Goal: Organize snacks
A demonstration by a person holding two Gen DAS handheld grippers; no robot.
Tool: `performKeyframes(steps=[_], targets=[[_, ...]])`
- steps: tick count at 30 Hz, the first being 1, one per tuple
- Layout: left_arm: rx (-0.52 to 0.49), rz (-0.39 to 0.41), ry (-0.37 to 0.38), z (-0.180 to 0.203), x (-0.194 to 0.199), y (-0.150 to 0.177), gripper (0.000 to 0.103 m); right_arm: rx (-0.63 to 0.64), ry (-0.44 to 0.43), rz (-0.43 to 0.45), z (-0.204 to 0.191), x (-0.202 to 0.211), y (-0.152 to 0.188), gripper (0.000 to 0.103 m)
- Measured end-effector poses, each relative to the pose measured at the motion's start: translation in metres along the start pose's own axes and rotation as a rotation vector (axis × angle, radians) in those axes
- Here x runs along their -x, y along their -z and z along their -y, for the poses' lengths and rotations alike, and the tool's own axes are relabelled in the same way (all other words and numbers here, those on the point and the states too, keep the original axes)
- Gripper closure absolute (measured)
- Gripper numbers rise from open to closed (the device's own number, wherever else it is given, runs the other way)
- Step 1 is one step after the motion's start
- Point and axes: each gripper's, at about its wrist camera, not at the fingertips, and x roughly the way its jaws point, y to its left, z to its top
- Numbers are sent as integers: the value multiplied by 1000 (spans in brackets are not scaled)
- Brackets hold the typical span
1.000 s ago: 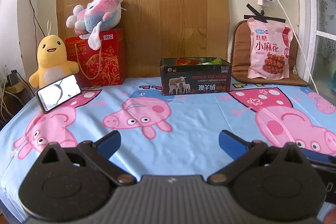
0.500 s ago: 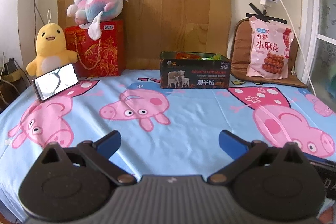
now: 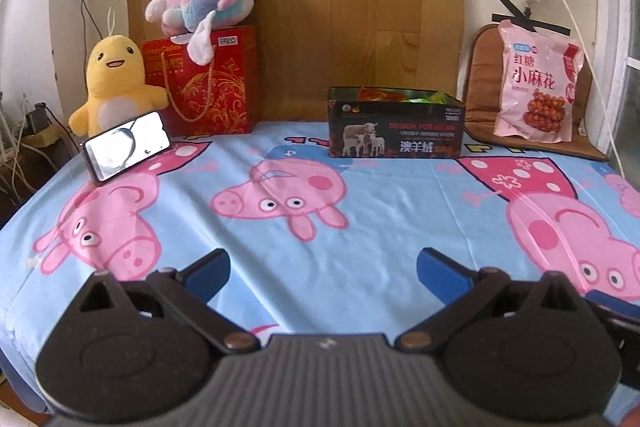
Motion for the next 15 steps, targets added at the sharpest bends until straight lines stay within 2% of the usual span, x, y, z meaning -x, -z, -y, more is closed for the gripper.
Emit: performKeyframes(steps=[15], targets=[[-25,35,-48,-1,5,-4,0,5,1,0,0,-1,1,18]])
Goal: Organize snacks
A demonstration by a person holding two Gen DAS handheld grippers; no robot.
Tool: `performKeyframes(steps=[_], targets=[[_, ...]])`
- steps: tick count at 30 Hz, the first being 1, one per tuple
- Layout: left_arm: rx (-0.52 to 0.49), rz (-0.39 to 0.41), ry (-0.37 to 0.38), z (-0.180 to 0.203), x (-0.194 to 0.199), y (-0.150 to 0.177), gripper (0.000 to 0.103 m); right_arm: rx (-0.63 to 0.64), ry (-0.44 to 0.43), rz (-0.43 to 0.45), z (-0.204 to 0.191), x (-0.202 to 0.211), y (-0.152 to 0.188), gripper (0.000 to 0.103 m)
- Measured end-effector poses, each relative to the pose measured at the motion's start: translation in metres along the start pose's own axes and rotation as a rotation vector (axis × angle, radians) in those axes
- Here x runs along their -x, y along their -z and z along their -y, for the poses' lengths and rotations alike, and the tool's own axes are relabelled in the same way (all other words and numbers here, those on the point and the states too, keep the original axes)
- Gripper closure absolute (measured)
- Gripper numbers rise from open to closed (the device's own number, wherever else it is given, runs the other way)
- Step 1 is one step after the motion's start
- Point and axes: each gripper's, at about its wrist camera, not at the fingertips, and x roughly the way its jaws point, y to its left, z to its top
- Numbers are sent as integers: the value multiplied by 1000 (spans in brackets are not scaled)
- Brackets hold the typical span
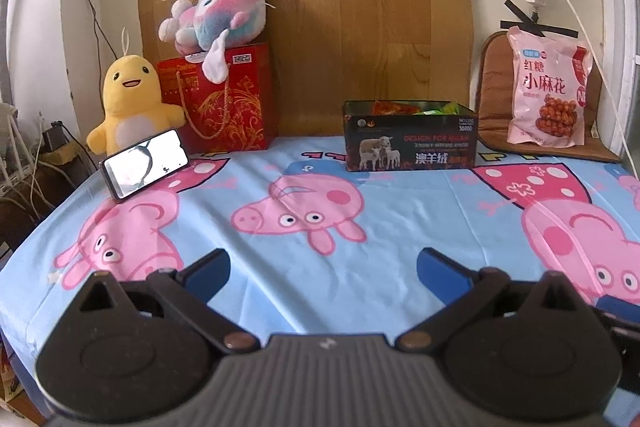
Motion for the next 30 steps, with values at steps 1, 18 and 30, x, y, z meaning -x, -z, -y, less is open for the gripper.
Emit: performKeyframes(steps=[1,18,30], targets=[[2,-4,2,-1,0,0,0,0,1,0,0,0,0,18],[-25,-24,5,0,-5,3,0,11,8,-1,-1,-1,2,18],[-19,-82,67,-5,-17,11,0,32,17,1,0,-1,2,18]])
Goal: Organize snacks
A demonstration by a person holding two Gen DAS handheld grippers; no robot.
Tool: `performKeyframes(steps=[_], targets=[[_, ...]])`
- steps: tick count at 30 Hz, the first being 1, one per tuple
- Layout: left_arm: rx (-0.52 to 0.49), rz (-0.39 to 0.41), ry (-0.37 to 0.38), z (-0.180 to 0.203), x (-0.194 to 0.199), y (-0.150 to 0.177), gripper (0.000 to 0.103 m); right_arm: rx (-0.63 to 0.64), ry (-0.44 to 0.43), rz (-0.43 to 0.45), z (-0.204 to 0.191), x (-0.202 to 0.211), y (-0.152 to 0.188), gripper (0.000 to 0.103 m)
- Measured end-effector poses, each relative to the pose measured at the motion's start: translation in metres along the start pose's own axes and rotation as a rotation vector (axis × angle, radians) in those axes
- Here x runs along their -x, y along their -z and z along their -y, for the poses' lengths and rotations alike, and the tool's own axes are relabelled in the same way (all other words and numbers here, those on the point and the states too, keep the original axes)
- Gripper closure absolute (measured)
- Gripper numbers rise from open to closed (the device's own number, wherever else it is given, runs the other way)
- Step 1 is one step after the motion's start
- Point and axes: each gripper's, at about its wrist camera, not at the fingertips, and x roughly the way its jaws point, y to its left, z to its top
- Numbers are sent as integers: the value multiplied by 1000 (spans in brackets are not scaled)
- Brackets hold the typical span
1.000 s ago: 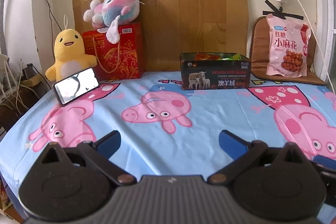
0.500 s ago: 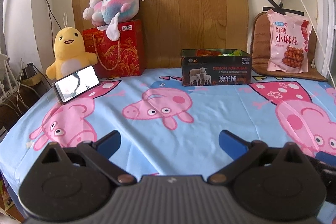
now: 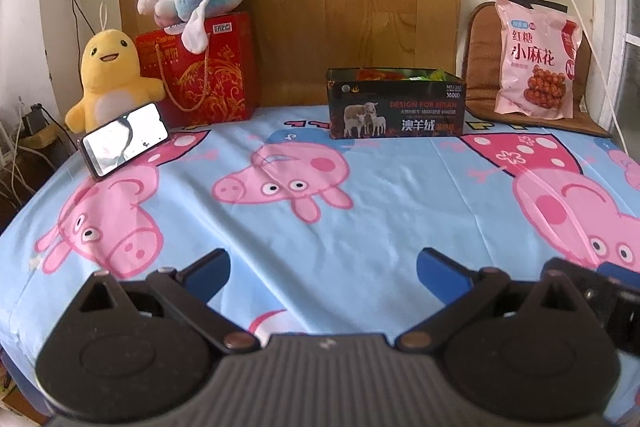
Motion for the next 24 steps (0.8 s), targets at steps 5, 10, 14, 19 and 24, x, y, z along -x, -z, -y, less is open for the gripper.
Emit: performKeyframes(steps=[5,10,14,19,24], targets=[[18,-43,9,-6,-25,1,0,-5,24,-11,5,-15,-2,18],[22,-67,42,-7,-53,-5,0,32,31,-29,5,-34,-6,18],[12,-16,102,-8,-77,-20,0,91,48,6,6,-49,-19,18],[-29,71,85,-12,-114,-43,0,131,40,78,9,-81,-47,18],[-52,9,71,-11,-144,-42,0,169,78,128,14,-121,-58,18]])
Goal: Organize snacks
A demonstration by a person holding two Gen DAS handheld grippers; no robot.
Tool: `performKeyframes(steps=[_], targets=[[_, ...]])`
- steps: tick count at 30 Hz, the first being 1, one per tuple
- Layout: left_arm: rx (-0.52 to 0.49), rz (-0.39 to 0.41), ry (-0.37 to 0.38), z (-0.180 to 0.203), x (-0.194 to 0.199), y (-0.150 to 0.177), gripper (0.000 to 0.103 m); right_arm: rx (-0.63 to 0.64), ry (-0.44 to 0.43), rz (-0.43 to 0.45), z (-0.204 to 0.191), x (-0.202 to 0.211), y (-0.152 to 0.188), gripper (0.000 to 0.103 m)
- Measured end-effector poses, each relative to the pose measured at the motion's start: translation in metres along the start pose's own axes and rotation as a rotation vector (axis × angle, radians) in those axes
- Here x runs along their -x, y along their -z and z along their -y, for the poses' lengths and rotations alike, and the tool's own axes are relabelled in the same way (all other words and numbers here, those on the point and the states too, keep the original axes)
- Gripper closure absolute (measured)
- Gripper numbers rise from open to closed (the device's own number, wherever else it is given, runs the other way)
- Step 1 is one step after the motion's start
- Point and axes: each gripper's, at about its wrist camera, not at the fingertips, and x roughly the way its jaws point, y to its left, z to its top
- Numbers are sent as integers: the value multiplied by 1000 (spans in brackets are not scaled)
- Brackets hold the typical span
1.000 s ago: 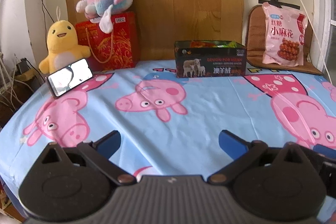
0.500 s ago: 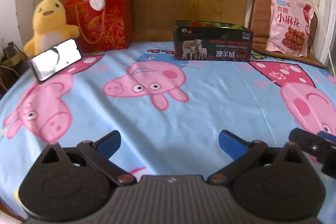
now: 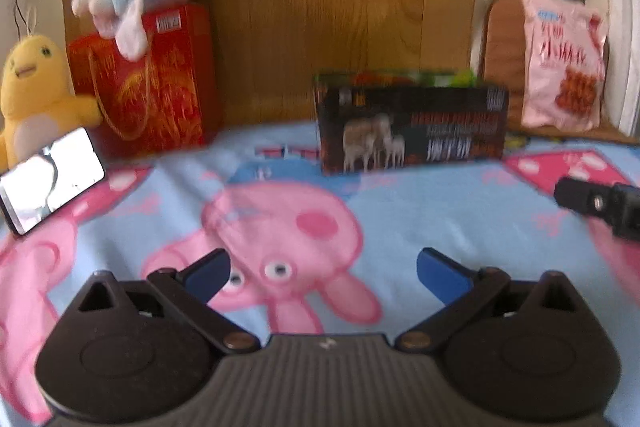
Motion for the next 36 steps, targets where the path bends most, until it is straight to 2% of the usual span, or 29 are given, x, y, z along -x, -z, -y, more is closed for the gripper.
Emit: performKeyframes(steps=[1,2,6,17,27,36], targets=[[10,-4,31,-2,0,-1,0,-15,14,-11,3,-7,2,18],[21,12,33,-4,2,-1,0,-35,14,-42,5,-12,1,18],[39,4,24,-7,1,-1,0,-76,-10,-11,11,-4,1,16],[48,19,36,-10,5,1,0,-97,-22,-21,11,-8,1,15],[-19,48,24,1,9,4,0,-115,-22,-14,13,-6,2,15],[-22,30,66,0,7,3,0,-125,-14,-11,14,-5,3,15]])
